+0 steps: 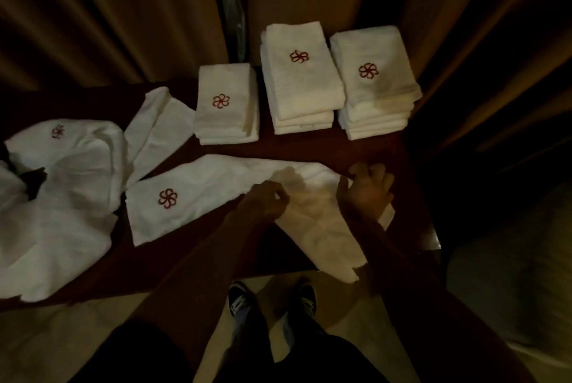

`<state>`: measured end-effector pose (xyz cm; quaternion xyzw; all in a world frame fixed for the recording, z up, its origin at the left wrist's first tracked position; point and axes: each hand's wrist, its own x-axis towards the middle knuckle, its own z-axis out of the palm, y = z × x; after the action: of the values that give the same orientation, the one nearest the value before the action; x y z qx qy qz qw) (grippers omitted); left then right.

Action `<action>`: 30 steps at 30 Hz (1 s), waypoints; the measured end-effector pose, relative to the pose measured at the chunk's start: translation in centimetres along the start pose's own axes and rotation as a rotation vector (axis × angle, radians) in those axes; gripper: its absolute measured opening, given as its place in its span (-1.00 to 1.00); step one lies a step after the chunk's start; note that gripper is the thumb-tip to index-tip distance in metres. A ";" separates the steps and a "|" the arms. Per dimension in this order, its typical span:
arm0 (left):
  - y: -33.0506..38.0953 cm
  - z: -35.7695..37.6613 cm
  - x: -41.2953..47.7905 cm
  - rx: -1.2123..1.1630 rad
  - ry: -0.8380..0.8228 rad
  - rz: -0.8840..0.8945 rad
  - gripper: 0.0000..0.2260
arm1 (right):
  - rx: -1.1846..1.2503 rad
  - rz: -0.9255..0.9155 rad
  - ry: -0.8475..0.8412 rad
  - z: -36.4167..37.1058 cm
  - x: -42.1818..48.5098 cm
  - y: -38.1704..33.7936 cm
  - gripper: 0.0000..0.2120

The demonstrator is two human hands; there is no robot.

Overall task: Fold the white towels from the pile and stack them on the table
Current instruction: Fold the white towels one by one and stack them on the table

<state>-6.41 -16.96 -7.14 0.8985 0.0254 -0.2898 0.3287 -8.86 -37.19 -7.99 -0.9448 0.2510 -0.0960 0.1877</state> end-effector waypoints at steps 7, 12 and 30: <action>-6.3 0.8 1.4 0.419 0.258 -0.047 -0.60 | -0.078 -0.197 -0.614 4.8 -3.6 3.0 -0.57; -9.3 0.3 1.2 0.575 0.412 -0.030 -0.41 | -0.207 -0.151 -0.623 5.1 -5.1 2.3 -0.24; -13.3 -4.3 1.1 0.570 0.390 -0.090 -0.46 | -0.237 -0.194 -0.809 3.1 -1.2 6.7 -0.13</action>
<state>-6.44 -4.07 -12.75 0.9906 0.0453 -0.1221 0.0406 -11.99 -40.95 -13.61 -0.9405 0.0766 0.2943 0.1513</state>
